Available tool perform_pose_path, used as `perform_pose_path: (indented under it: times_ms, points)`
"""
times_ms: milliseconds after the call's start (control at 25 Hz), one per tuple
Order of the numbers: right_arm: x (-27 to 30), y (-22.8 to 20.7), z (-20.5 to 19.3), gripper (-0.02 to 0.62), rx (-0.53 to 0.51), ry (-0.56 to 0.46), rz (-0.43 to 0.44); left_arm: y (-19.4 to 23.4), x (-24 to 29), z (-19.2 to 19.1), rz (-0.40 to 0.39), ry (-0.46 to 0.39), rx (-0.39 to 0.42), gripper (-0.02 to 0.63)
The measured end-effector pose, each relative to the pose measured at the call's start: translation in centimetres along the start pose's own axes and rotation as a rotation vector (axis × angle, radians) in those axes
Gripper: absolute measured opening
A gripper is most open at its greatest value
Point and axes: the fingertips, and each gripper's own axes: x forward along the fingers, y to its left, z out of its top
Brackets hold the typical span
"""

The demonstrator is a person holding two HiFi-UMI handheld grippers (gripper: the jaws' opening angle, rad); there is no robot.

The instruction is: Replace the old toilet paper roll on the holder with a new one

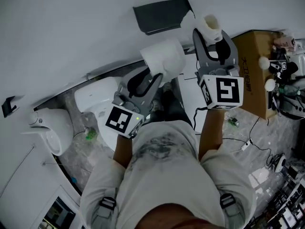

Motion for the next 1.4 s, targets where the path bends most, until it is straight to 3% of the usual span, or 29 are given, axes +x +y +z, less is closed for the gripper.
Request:
perform_pose_path:
  times_ms: [680,1400]
  points:
    - [-2.3,-1.7,-5.9,0.187,-0.008,0.103,-0.063,-1.1,2.5,-2.9,-0.060,0.035,0.002,0.127]
    - [1.4,-1.9,-14.0,0.188,-0.041,0.236,0.034,0.5,5.1,-5.3,-0.017,0.036,-0.027,0.127]
